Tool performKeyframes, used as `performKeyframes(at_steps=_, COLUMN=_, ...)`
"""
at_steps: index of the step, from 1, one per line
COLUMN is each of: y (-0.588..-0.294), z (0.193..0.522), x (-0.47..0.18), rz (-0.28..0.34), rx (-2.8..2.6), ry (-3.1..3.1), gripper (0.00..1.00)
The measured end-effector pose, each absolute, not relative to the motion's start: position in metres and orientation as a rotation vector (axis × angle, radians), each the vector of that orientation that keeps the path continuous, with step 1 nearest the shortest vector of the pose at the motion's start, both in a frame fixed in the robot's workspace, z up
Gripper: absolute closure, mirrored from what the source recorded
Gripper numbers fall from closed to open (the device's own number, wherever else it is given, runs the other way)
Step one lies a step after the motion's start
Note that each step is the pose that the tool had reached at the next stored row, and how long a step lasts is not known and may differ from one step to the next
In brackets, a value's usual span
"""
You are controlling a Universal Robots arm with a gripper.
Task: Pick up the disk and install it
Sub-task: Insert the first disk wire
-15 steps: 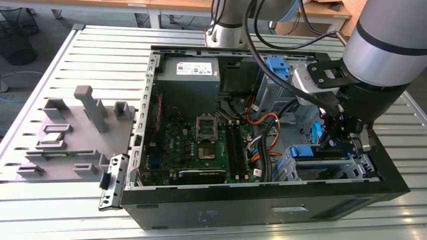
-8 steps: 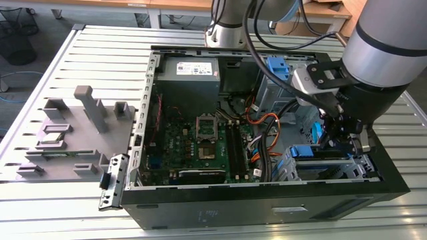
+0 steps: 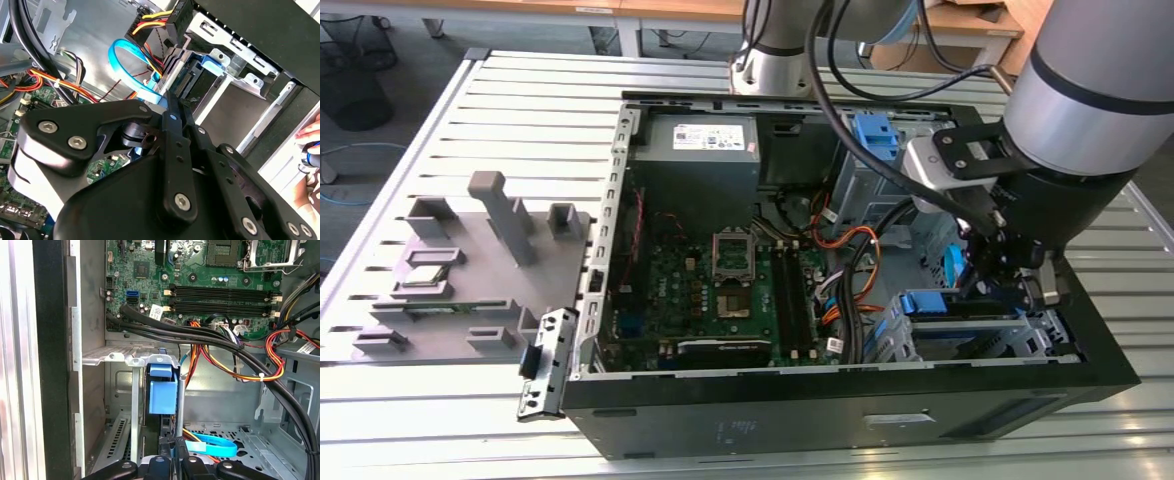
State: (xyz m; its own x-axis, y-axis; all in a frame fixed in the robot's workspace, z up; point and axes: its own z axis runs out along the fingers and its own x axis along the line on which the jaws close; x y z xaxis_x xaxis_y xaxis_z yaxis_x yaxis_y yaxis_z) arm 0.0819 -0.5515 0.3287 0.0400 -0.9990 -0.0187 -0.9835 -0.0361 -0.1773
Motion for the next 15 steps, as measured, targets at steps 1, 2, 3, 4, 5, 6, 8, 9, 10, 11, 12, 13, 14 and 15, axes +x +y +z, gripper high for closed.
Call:
performKeyframes(at_steps=1, y=-0.5515, z=0.3284, x=0.0819, rz=-0.165, rx=-2.159, ry=2.077, gripper=0.84)
performKeyframes(at_steps=2, y=-0.5516, z=0.3282, x=0.0819, rz=-0.165, rx=-2.159, ry=2.077, gripper=0.84)
performKeyframes(at_steps=3, y=-0.5516, z=0.3281, x=0.0819, rz=-0.165, rx=-2.159, ry=2.077, gripper=0.84)
performKeyframes(at_steps=4, y=-0.5516, z=0.3279, x=0.0819, rz=-0.165, rx=-2.158, ry=2.077, gripper=0.84)
performKeyframes(at_steps=5, y=-0.5515, z=0.3277, x=0.0819, rz=-0.165, rx=-2.158, ry=2.077, gripper=0.84)
performKeyframes(at_steps=6, y=-0.5515, z=0.3277, x=0.0819, rz=-0.165, rx=-2.158, ry=2.077, gripper=0.84)
performKeyframes(at_steps=8, y=-0.5515, z=0.3272, x=0.0819, rz=-0.165, rx=-2.158, ry=2.077, gripper=0.84)
performKeyframes(at_steps=9, y=-0.5515, z=0.3271, x=0.0819, rz=-0.165, rx=-2.158, ry=2.077, gripper=0.84)
performKeyframes(at_steps=10, y=-0.5516, z=0.3270, x=0.0819, rz=-0.165, rx=-2.158, ry=2.077, gripper=0.84)
performKeyframes(at_steps=11, y=-0.5516, z=0.3269, x=0.0819, rz=-0.165, rx=-2.158, ry=2.077, gripper=0.84)
performKeyframes(at_steps=12, y=-0.5516, z=0.3268, x=0.0819, rz=-0.165, rx=-2.158, ry=2.077, gripper=0.84)
performKeyframes(at_steps=13, y=-0.5515, z=0.3268, x=0.0819, rz=-0.165, rx=-2.158, ry=2.077, gripper=0.84)
performKeyframes(at_steps=14, y=-0.5516, z=0.3268, x=0.0819, rz=-0.165, rx=-2.158, ry=2.077, gripper=0.84)
performKeyframes(at_steps=15, y=-0.5516, z=0.3268, x=0.0819, rz=-0.165, rx=-2.158, ry=2.077, gripper=0.84)
